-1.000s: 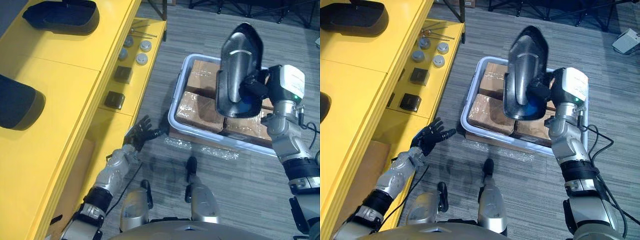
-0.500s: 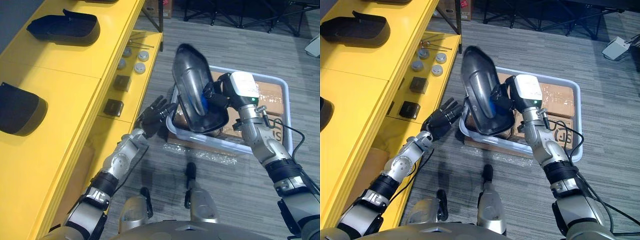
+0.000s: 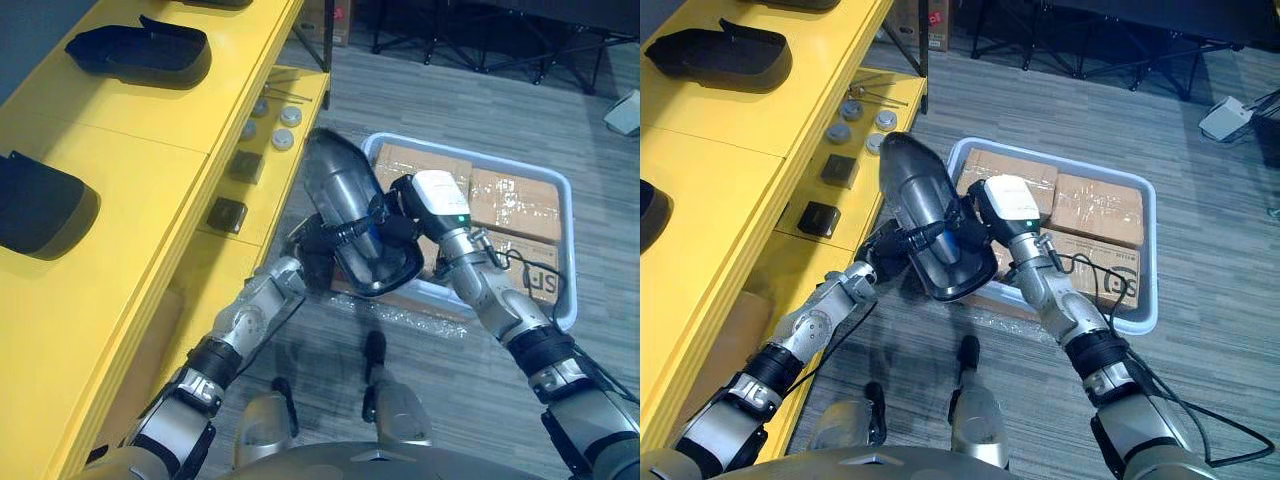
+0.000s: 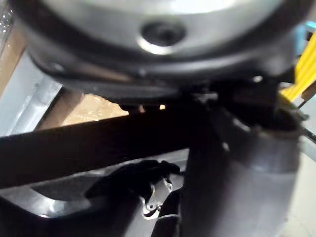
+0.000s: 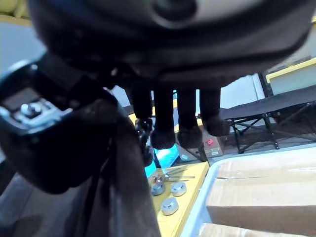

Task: Walk over and take three plastic housings, then place them on the shelf

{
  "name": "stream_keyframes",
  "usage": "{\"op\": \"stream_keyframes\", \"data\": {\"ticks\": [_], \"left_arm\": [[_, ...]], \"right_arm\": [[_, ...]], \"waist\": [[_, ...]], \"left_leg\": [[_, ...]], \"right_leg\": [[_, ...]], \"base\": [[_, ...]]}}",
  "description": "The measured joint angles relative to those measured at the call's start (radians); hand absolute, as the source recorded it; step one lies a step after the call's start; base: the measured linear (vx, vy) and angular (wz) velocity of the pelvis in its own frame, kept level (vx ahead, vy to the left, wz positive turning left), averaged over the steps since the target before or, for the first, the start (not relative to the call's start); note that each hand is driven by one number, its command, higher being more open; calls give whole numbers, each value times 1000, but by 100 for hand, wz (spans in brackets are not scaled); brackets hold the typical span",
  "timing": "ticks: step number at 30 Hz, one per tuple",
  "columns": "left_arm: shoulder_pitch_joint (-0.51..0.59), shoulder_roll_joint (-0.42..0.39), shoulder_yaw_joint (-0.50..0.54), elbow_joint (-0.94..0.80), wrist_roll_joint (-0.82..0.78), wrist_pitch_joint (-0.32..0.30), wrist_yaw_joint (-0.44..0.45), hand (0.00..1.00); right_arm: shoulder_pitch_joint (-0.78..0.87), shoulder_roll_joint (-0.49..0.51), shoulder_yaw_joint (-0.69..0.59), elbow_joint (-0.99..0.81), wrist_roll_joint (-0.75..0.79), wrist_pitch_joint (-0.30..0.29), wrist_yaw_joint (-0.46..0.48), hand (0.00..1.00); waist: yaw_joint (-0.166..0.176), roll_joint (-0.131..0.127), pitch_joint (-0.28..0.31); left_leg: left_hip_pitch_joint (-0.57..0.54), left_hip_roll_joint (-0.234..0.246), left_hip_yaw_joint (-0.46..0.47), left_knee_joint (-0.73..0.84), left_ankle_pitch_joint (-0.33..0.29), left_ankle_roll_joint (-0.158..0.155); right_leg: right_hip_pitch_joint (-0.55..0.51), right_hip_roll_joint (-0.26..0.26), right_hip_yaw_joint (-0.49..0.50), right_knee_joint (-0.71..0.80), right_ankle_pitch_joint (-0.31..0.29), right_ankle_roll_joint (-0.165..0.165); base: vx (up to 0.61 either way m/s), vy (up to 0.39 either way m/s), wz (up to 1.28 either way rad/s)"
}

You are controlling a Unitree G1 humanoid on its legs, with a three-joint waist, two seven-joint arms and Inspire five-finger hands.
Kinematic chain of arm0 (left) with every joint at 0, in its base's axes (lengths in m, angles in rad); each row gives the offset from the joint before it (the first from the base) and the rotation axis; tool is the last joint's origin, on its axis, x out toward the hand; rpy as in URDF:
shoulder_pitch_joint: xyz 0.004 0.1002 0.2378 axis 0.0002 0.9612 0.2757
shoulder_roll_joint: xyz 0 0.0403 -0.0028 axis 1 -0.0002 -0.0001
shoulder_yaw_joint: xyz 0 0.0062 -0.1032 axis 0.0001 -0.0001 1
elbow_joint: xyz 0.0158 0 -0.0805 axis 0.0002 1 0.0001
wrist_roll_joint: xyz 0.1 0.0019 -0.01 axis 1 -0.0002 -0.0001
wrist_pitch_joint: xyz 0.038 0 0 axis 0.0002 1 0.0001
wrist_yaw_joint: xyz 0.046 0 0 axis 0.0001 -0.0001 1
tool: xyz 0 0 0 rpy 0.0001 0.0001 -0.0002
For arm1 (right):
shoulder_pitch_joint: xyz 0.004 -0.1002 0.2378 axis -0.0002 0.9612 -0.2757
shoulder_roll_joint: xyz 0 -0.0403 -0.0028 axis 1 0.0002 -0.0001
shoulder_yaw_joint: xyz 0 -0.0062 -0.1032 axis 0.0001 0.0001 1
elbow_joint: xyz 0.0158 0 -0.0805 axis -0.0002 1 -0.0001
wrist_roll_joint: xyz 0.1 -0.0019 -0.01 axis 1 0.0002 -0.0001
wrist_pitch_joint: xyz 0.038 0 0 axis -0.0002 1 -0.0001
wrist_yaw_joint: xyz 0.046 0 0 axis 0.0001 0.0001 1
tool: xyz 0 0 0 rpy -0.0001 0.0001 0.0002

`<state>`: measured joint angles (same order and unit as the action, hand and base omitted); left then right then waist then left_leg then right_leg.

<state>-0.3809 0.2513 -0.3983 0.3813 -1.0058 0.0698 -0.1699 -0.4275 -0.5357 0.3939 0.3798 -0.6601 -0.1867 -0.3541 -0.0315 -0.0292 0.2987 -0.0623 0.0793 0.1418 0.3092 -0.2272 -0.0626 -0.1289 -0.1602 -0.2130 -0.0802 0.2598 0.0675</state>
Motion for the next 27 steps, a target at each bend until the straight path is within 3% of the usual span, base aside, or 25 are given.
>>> {"op": "stream_keyframes", "data": {"ticks": [2,3,12,17,27], "left_arm": [[-3,0,0,0,1,0,10,100],[-3,0,0,0,2,0,21,0],[-2,-18,2,0,37,-1,83,0],[-2,-45,21,17,50,-5,192,0],[21,-85,24,-3,109,-87,191,0]], "right_arm": [[0,0,0,0,0,0,0,0],[0,2,1,0,1,0,0,0],[8,12,1,0,5,4,0,0],[25,43,-1,-40,20,5,-1,0],[73,80,-57,-104,48,7,-7,0]], "waist": [[1,0,0],[2,0,0],[4,-2,-3],[0,-14,-11],[3,-19,-15]], "left_leg": [[0,-1,-1,0,0,0],[0,-2,-2,0,0,0],[0,-1,-2,5,0,0],[3,2,1,5,0,0],[20,1,12,-1,0,-1]], "right_leg": [[1,-1,0,0,1,1],[3,-2,-1,0,2,1],[5,-1,1,0,3,0],[4,3,5,0,3,0],[12,3,16,0,4,-1]], "base": [[0,0,0],[0,0,0],[-31,-4,-1],[-12,-3,-2],[-1,0,-2]]}}
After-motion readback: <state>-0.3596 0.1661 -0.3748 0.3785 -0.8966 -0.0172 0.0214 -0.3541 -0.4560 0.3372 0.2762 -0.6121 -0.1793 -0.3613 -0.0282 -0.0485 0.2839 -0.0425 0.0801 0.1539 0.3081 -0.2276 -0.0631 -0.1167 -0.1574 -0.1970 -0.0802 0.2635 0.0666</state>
